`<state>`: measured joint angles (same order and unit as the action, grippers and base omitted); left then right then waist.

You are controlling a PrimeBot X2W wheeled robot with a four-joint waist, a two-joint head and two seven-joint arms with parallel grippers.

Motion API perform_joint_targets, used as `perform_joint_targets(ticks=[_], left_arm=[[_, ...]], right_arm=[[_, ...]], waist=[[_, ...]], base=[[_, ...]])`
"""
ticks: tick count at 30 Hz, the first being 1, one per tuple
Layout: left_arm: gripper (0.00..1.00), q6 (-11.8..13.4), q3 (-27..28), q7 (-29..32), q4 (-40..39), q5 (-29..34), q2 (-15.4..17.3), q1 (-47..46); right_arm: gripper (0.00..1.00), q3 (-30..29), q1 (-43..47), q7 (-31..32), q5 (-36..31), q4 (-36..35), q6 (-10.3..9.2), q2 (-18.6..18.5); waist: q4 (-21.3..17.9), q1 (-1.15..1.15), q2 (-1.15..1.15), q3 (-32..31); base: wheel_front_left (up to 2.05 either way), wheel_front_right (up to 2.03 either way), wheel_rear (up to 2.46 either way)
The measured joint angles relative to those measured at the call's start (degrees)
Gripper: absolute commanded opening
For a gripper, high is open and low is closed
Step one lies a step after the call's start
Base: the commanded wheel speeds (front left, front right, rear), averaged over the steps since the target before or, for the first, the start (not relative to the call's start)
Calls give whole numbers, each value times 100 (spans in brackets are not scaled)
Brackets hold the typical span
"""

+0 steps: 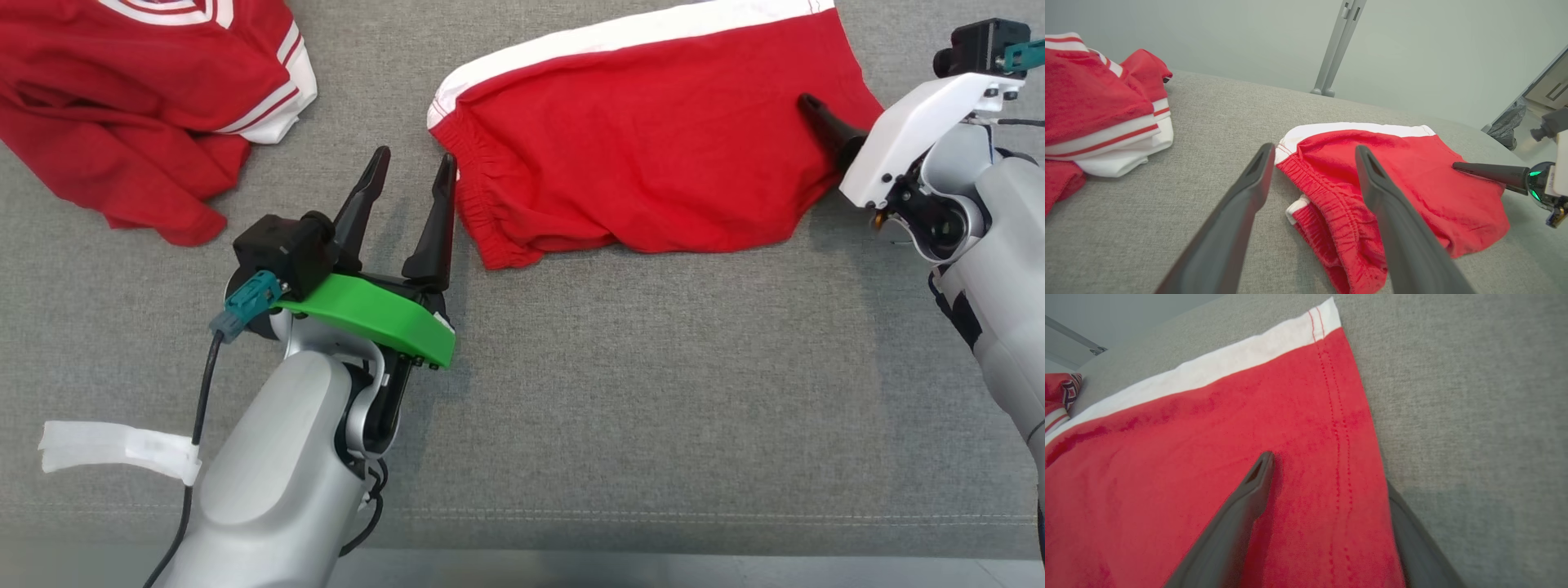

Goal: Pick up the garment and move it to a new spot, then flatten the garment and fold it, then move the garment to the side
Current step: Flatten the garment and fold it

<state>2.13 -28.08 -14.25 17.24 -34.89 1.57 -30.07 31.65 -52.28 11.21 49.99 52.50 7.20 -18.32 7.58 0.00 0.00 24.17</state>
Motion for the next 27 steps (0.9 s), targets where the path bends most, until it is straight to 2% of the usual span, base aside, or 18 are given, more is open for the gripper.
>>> perform_joint_targets(ticks=[2, 3, 5, 6, 7, 9, 27], left_arm=[[100, 42, 27, -2, -49, 27, 5, 51], [100, 42, 32, -15, -66, 29, 8, 75], [100, 42, 51, -16, -86, 35, 14, 112], [100, 43, 71, -16, -87, 35, 23, 135], [100, 44, 98, -16, -91, 35, 38, 164], [100, 49, 140, -18, -105, 36, 71, 227], [100, 89, 343, -18, -300, 136, 211, 797]], right_arm=[[70, 67, -1, 42, 2, -57, 0, 41], [44, 102, -1, 53, 11, -93, 0, 54], [25, 204, 1, 85, 25, -147, -1, 65], [25, 260, 7, 97, 30, -170, -1, 76], [20, 310, 21, 102, 44, -200, 0, 89], [0, 386, 71, 96, 54, -261, 0, 100], [0, 581, 933, -289, 660, -730, 0, 30]], waist=[[18, 0, 0, 7], [22, 0, 0, 7], [24, 0, 0, -1], [20, 0, 0, -13], [13, 0, 0, -28], [-10, 0, 0, -62], [-443, 0, 0, -501]], base=[[0, 0, 0], [0, 0, 0], [0, 0, 0], [0, 0, 0], [0, 0, 0], [0, 0, 0], [0, 0, 0]])
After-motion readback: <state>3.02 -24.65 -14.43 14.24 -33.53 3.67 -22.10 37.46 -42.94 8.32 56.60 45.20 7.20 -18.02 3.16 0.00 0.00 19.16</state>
